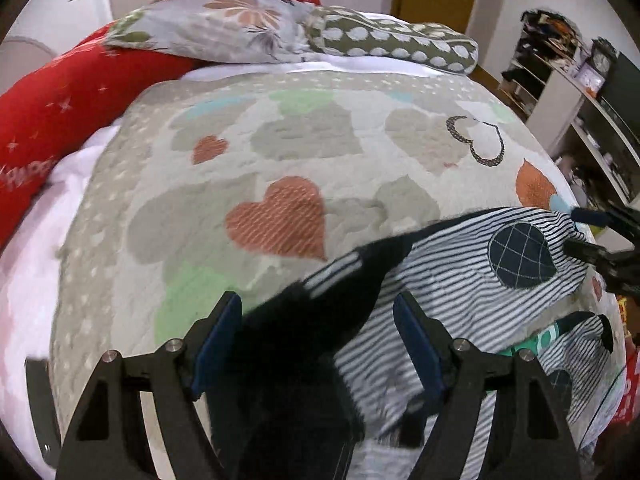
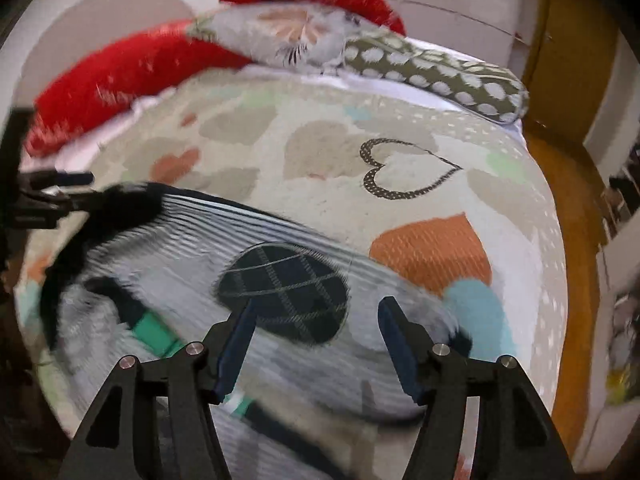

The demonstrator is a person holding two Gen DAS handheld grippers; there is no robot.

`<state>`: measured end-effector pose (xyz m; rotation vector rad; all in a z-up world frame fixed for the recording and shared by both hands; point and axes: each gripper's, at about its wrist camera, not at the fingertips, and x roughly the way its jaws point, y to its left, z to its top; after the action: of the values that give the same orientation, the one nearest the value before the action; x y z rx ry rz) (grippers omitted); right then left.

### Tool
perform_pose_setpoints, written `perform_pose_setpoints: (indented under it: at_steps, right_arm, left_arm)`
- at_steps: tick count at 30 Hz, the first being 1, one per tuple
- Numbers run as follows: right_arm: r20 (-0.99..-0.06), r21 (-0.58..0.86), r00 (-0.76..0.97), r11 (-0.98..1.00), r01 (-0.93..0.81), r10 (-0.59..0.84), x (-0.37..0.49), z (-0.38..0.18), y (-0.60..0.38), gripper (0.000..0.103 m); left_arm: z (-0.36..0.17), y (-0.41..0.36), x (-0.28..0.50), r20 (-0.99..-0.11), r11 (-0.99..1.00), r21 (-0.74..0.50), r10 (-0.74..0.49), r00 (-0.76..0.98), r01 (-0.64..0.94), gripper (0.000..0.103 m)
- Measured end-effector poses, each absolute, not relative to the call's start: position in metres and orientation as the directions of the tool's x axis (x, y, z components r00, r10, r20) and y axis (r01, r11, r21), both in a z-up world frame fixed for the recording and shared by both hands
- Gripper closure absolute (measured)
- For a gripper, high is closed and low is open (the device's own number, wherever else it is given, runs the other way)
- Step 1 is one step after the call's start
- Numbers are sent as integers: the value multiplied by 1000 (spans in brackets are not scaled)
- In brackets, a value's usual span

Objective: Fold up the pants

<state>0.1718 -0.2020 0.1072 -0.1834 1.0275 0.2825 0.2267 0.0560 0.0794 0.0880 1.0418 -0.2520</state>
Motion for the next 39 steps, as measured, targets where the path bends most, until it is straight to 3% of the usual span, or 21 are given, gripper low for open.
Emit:
perform_pose_setpoints:
  at_steps: [19,20,21,23,24,25,39]
  right_arm:
    - [-917,-37,384,937,-348,106,244,52,-214,35]
    - [-919,-29,378,937,-348,112,245,50,-215,35]
    - [-919,-23,376,937,-349,118,246,50,-214,35]
    - [-920,-3,365,930,-366,141,244,50,-210,59]
    - [-922,28,349,926,-375,169,243,51,-209,94]
    - [-921,64,334,924,-376,200,240,53,-209,99]
    - [-815,82,513,930,-359,270,146,138,-204,99]
  left_arm:
    - [21,35,273,-920,961,-26,-131,369,276,26]
    - [22,36,273,-920,959,-31,-138,366,283,35]
    - [23,36,273,-919,953,-56,-165,358,296,66]
    - [29,34,269,-915,944,-85,-201,349,319,97]
    - [33,31,265,-912,943,-62,-187,365,327,98]
    - [36,29,261,-908,942,-35,-170,384,334,98]
    - [125,45,155,-779,960,-2,-178,602,281,98]
